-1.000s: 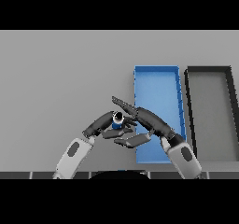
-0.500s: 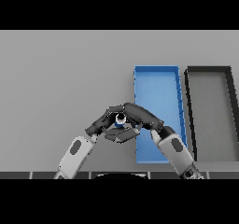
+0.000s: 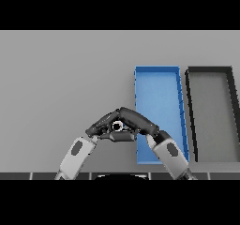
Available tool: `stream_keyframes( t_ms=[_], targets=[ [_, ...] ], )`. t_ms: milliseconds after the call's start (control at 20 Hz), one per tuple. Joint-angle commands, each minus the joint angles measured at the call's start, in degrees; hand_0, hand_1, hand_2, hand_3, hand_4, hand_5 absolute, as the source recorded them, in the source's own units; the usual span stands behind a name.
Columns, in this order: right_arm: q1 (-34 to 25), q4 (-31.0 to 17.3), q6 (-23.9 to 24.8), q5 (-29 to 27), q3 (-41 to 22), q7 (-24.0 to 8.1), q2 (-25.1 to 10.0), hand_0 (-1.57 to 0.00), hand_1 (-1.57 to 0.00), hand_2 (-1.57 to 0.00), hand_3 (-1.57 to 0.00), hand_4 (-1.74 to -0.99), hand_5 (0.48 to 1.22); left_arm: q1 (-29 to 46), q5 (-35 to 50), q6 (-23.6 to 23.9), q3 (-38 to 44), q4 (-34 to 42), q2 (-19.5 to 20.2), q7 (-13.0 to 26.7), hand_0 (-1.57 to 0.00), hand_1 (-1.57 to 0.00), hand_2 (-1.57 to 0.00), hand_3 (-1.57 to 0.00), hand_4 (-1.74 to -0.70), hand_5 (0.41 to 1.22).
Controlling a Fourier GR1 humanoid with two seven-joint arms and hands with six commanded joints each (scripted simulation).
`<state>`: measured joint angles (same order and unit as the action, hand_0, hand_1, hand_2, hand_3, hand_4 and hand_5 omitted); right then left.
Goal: Pick up the blue pipe and place it into the blue bin.
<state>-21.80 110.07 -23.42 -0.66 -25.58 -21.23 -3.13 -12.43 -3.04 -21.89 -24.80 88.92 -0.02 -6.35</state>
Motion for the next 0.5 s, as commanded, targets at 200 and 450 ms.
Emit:
stream_keyframes(
  t_ms=[200,450],
  targets=[
    [2.0,0.3,-0.5,-2.5,2.5,-2.3,3.5,-1.54,-1.55,-1.55,-1.53,-1.494,1.183,0.1,-0.5,1.1,0.2,0.6,-0.9,2.5,-1.57,-1.57,-1.56,-1.43,-1.73,1.221],
    [2.1,0.4,-0.1,0.6,3.0,-2.5,6.2,-1.56,-1.56,-1.56,-1.56,-1.497,1.209,-0.5,-3.4,-1.7,0.5,0.8,0.5,1.5,-0.75,-0.7,-0.68,-0.54,-1.32,1.221]
  ],
)
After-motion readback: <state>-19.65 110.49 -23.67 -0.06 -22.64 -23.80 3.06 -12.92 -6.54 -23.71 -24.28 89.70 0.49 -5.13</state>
